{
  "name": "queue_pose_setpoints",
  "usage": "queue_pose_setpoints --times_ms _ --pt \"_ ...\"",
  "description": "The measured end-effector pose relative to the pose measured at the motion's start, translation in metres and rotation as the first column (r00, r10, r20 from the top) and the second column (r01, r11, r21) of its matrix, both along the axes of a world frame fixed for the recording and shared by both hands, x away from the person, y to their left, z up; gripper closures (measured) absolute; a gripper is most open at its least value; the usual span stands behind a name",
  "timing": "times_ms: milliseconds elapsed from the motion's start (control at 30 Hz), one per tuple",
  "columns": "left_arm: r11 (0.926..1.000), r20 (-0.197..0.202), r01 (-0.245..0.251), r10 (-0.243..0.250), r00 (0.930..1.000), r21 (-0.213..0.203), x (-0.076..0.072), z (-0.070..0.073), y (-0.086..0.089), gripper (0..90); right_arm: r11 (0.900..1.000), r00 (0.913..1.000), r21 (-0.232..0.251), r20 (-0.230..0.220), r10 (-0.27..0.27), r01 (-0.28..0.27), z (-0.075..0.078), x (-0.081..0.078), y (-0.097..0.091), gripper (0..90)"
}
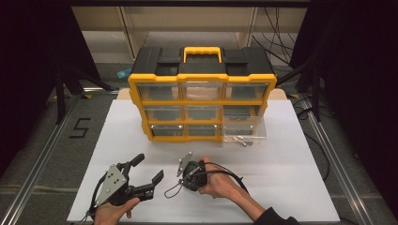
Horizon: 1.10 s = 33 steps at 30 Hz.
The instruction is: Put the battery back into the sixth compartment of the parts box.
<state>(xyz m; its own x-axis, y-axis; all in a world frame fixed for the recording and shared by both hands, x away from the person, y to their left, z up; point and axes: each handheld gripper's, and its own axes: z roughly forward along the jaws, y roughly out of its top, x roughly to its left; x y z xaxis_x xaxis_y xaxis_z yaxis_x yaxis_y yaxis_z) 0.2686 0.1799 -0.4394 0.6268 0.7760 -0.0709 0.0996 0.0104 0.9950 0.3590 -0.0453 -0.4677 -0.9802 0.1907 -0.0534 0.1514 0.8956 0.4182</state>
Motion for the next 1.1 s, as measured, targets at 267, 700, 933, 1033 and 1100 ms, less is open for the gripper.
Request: queue_pose_setpoints --times_ms 267,700,933,1033,1100 --pt "1.0 0.001 0.0 0.0 1.0 0.0 0.0 0.0 0.0 16.5 0.9999 0.9999 -0.01 -0.007 -0.009 0.009 0.001 -0.003 0.001 76.7" --pt "1.0 0.001 -0.001 0.001 1.0 -0.001 0.0 0.0 0.0 16.5 0.9985 0.9983 0.044 0.048 -0.034 0.032 0.037 0.001 -0.014 76.7" --pt "0.9999 0.008 0.004 -0.003 1.0 -0.01 0.001 0.0 0.0 16.5 0.9937 0.99 0.107 0.134 -0.045 0.031 0.063 0.0 -0.024 76.7" --pt "0.9999 0.009 0.006 -0.006 0.9999 -0.013 0.001 -0.001 0.0 16.5 0.9911 0.9866 0.128 0.154 -0.055 0.035 0.071 0.0 -0.029 76.8" --pt "1.0 0.001 0.0 0.0 1.0 0.001 0.0 0.0 0.0 16.5 0.9891 0.984 0.142 0.166 -0.065 0.041 0.076 0.0 -0.032 76.8"
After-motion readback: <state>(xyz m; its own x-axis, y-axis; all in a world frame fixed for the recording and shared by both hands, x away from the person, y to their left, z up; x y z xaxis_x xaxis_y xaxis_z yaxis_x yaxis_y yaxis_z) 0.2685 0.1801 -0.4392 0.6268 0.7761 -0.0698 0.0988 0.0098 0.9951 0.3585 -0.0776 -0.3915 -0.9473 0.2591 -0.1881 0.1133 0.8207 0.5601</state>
